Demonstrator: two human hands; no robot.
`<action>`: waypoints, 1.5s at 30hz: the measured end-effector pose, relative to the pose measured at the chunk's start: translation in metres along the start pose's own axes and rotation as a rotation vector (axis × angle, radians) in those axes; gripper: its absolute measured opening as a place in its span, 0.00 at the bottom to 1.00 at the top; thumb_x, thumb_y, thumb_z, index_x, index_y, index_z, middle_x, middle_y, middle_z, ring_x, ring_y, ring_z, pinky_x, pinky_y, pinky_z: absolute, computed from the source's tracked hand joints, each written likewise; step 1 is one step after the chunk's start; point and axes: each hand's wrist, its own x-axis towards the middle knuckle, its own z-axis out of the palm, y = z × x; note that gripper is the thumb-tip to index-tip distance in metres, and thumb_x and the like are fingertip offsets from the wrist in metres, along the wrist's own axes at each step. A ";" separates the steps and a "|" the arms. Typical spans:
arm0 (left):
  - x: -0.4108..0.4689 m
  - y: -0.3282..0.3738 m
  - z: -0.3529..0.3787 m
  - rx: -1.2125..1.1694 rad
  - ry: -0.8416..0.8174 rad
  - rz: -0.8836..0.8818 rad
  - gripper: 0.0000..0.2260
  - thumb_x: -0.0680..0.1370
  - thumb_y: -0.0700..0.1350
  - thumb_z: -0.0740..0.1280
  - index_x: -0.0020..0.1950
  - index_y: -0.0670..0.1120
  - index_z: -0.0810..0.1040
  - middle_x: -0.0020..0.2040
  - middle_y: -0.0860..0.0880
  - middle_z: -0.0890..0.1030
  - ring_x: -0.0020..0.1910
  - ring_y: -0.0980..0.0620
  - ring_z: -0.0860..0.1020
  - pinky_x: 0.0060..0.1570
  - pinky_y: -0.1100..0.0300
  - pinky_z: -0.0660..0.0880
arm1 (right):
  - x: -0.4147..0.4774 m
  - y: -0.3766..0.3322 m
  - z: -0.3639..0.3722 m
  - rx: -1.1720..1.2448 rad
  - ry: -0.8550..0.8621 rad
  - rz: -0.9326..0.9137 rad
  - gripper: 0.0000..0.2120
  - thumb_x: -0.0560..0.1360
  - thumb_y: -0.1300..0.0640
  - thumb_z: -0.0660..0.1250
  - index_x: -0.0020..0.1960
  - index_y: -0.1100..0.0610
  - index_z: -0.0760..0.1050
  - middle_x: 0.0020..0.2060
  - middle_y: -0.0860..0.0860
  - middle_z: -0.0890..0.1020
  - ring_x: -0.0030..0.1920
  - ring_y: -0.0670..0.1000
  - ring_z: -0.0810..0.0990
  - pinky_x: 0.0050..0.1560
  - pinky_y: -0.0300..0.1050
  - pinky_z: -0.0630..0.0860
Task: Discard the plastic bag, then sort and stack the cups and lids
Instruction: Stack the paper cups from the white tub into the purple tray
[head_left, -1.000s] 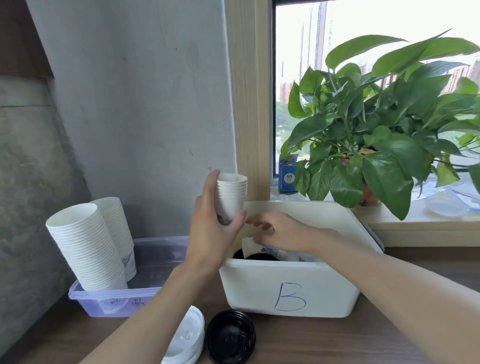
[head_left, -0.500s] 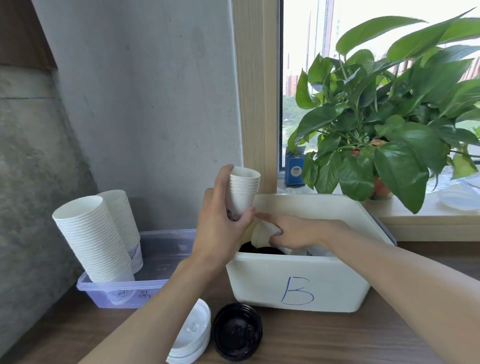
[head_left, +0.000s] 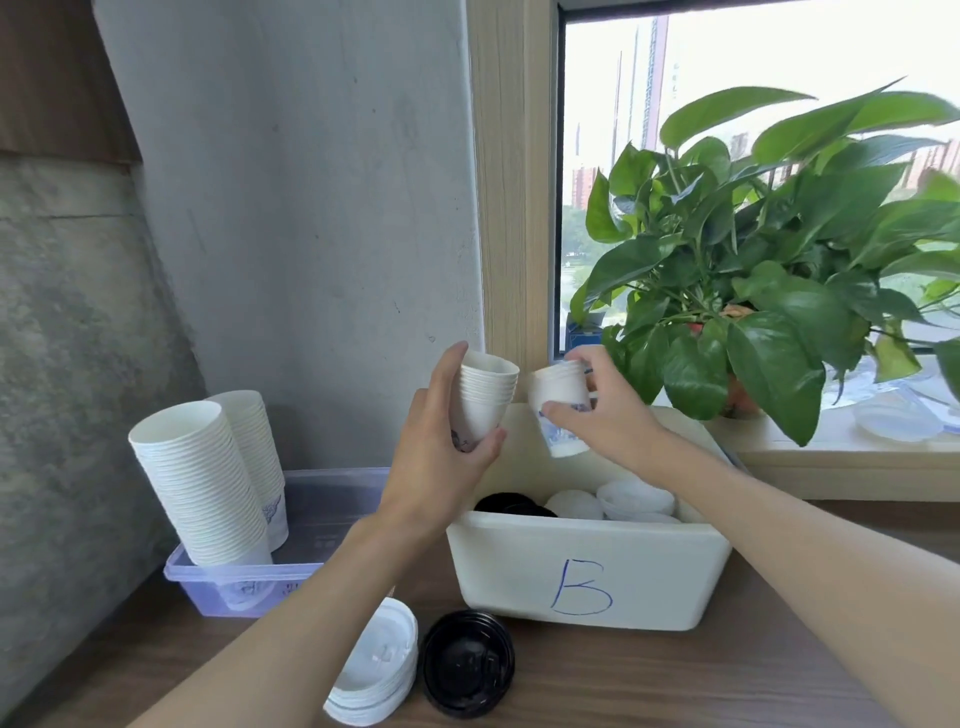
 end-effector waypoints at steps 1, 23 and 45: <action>0.000 0.002 -0.003 0.000 0.000 -0.003 0.37 0.74 0.46 0.73 0.72 0.68 0.55 0.54 0.51 0.75 0.37 0.57 0.72 0.42 0.64 0.71 | -0.001 -0.011 -0.004 0.065 0.057 -0.030 0.22 0.72 0.58 0.71 0.60 0.48 0.64 0.50 0.53 0.77 0.44 0.52 0.78 0.43 0.49 0.78; -0.064 0.035 -0.097 0.023 -0.005 0.053 0.37 0.72 0.43 0.75 0.68 0.64 0.56 0.50 0.58 0.78 0.38 0.60 0.76 0.36 0.71 0.71 | -0.065 -0.154 0.074 0.153 -0.027 -0.205 0.21 0.72 0.52 0.72 0.60 0.52 0.66 0.50 0.46 0.76 0.51 0.49 0.79 0.51 0.47 0.77; -0.122 -0.043 -0.156 0.178 0.063 -0.189 0.30 0.73 0.49 0.74 0.72 0.51 0.64 0.59 0.57 0.75 0.56 0.59 0.75 0.53 0.66 0.72 | -0.077 -0.118 0.174 -0.013 -0.075 -0.127 0.25 0.69 0.55 0.74 0.59 0.48 0.63 0.50 0.44 0.75 0.51 0.48 0.75 0.46 0.40 0.70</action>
